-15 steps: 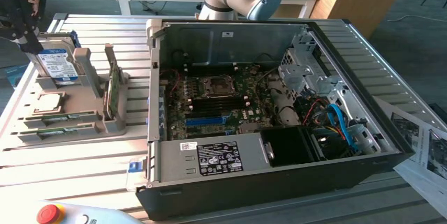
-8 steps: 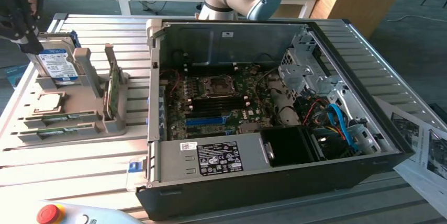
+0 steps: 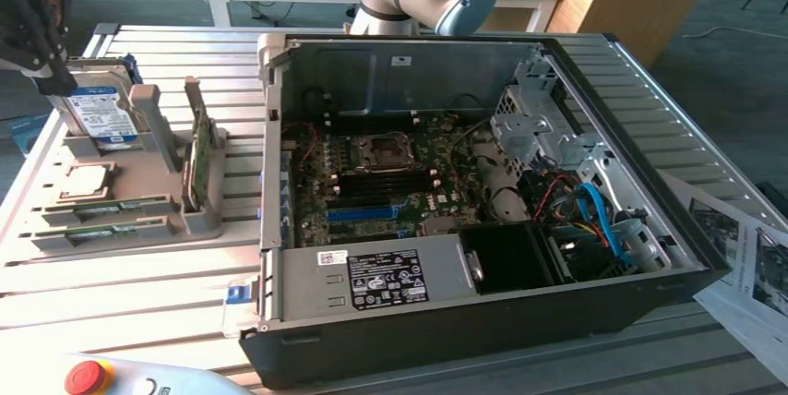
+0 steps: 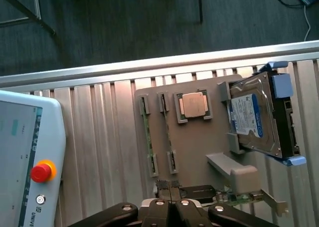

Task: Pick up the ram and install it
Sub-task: 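Pick up the ram and move it above insertion slot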

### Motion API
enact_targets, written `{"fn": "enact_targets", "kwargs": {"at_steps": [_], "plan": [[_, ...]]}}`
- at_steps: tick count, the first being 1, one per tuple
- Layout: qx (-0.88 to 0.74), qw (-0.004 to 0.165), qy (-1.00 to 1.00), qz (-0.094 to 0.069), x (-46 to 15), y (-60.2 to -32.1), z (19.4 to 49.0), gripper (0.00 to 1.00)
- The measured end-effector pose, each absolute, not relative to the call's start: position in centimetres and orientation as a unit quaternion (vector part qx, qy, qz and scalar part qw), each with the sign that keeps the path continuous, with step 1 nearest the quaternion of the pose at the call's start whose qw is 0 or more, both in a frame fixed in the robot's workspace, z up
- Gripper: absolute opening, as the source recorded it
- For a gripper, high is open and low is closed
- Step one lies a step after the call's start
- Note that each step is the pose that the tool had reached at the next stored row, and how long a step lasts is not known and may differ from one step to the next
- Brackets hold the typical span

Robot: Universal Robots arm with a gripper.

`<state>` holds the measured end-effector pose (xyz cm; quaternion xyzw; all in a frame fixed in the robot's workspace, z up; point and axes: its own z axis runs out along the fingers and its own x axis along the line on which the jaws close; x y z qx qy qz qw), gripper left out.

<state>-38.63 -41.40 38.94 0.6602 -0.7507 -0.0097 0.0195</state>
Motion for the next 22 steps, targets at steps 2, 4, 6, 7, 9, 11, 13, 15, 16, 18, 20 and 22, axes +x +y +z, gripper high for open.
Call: {"fn": "enact_targets", "kwargs": {"at_steps": [2,4,6,7,9,11,13,15,16,18,20,22], "plan": [[0.671,0.019,-0.741,-0.009,-38.63,-41.40,38.94,0.11],[0.682,0.018,-0.731,-0.008,-38.63,-41.40,38.94,0.11],[0.692,0.018,-0.721,-0.008,-38.63,-41.40,38.94,0.11],[0.697,0.017,-0.717,-0.007,-38.63,-41.40,38.94,0.11],[0.707,0.017,-0.707,-0.006,-38.63,-41.40,38.94,0.11],[0.716,0.016,-0.697,-0.005,-38.63,-41.40,38.94,0.11],[0.725,0.015,-0.689,-0.004,-38.63,-41.40,38.94,0.11],[0.732,0.014,-0.681,-0.003,-38.63,-41.40,38.94,0.11],[0.735,0.014,-0.678,-0.002,-38.63,-41.40,38.93,0.11],[0.735,0.014,-0.677,-0.002,-38.63,-41.40,38.93,0.11],[0.735,0.014,-0.677,-0.002,-38.63,-41.40,38.94,0.11],[0.735,0.014,-0.677,-0.002,-38.63,-41.40,38.94,0.11]]}}
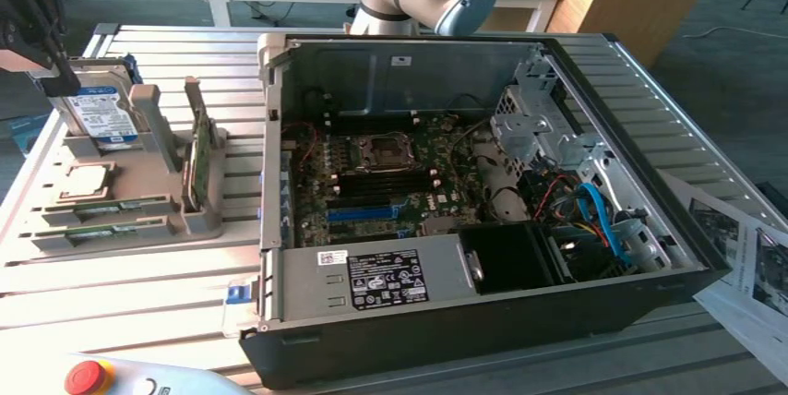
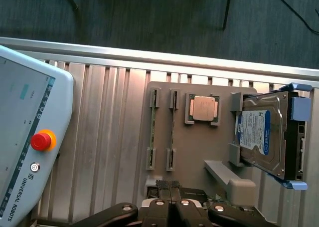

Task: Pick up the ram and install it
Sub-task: 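Pick up the ram and move it above insertion slot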

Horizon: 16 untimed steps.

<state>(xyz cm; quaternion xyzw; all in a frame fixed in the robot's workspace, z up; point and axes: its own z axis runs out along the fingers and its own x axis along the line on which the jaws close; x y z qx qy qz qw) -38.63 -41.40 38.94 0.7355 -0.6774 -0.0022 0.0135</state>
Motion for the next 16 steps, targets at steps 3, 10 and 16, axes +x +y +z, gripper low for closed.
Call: {"fn": "enact_targets", "kwargs": {"at_steps": [3,10,16], "plan": [[0.735,0.013,-0.677,-0.002,-38.63,-41.40,38.94,0.11],[0.735,0.012,-0.677,0.000,-38.65,-41.40,38.94,0.11],[0.735,0.006,-0.677,0.008,-38.62,-41.40,38.94,0.11]]}}
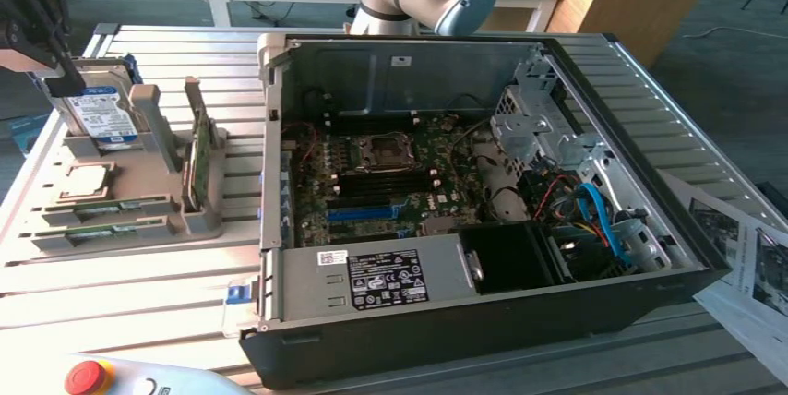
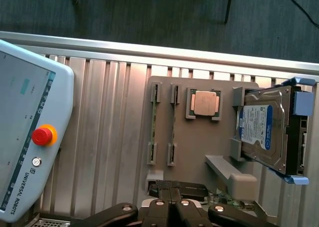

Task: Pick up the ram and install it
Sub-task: 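Pick up the ram and move it above insertion slot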

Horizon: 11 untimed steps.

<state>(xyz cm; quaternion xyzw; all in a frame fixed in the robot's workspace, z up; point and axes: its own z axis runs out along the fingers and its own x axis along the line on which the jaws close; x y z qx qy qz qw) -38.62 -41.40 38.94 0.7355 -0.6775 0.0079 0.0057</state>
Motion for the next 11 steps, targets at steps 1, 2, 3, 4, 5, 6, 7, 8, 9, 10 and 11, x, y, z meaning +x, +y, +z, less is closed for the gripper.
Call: {"fn": "enact_targets", "kwargs": {"at_steps": [1,2,3,4,5,6,7,8,9,10,11], "plan": [[0.735,0.006,-0.678,0.008,-38.63,-41.40,38.93,0.11],[0.735,0.006,-0.678,0.008,-38.63,-41.40,38.93,0.11],[0.735,0.006,-0.678,0.008,-38.63,-41.40,38.94,0.11],[0.735,0.006,-0.678,0.008,-38.63,-41.40,38.94,0.11],[0.735,0.006,-0.678,0.008,-38.63,-41.40,38.94,0.11],[0.735,0.005,-0.678,0.008,-38.63,-41.40,38.94,0.11],[0.735,0.004,-0.678,0.008,-38.64,-41.40,38.94,0.11],[0.735,0.003,-0.678,0.009,-38.63,-41.40,38.93,0.11],[0.735,0.002,-0.678,0.009,-38.63,-41.40,38.93,0.11],[0.735,0.001,-0.678,0.009,-38.63,-41.39,38.94,0.11],[0.735,0.000,-0.678,0.009,-38.63,-41.39,38.93,0.11]]}}
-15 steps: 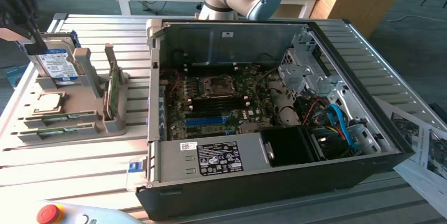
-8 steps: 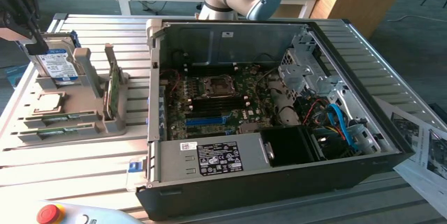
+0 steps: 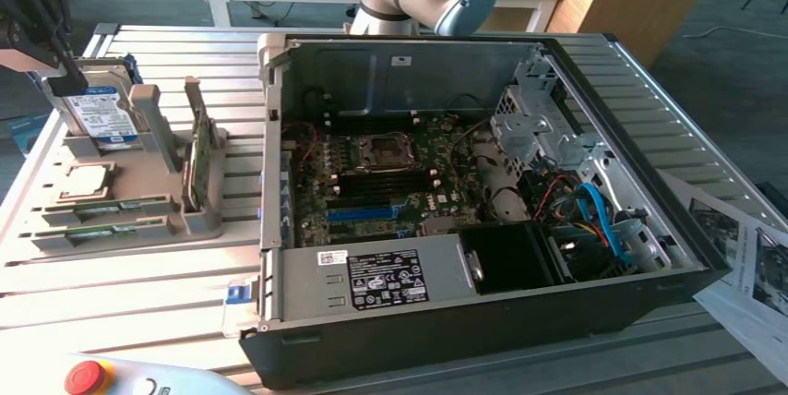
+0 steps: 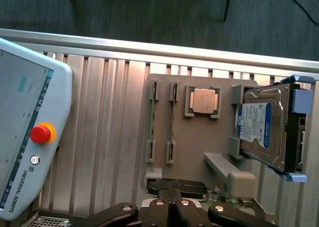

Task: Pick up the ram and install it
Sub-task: 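Pick up the ram and move it above insertion slot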

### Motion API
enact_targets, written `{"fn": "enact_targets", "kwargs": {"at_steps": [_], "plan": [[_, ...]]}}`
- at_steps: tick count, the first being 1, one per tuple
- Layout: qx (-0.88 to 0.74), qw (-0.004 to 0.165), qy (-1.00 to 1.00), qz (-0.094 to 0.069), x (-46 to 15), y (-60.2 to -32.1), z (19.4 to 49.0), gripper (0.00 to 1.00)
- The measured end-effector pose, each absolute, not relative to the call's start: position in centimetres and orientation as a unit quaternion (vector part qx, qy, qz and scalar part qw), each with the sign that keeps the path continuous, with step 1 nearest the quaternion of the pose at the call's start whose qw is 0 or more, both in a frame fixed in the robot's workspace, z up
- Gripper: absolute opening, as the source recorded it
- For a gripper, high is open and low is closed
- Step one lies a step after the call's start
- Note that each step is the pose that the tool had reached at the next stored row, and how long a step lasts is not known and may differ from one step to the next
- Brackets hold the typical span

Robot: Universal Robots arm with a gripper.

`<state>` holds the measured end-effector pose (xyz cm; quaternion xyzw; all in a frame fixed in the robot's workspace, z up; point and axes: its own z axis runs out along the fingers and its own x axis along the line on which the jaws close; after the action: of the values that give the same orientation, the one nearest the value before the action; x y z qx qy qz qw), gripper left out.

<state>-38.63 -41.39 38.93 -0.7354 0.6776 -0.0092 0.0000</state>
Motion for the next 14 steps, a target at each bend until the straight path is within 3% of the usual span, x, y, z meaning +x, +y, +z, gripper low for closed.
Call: {"fn": "enact_targets", "kwargs": {"at_steps": [14], "plan": [[-0.730,0.006,0.683,-0.004,-38.63,-41.40,38.92,0.11]]}}
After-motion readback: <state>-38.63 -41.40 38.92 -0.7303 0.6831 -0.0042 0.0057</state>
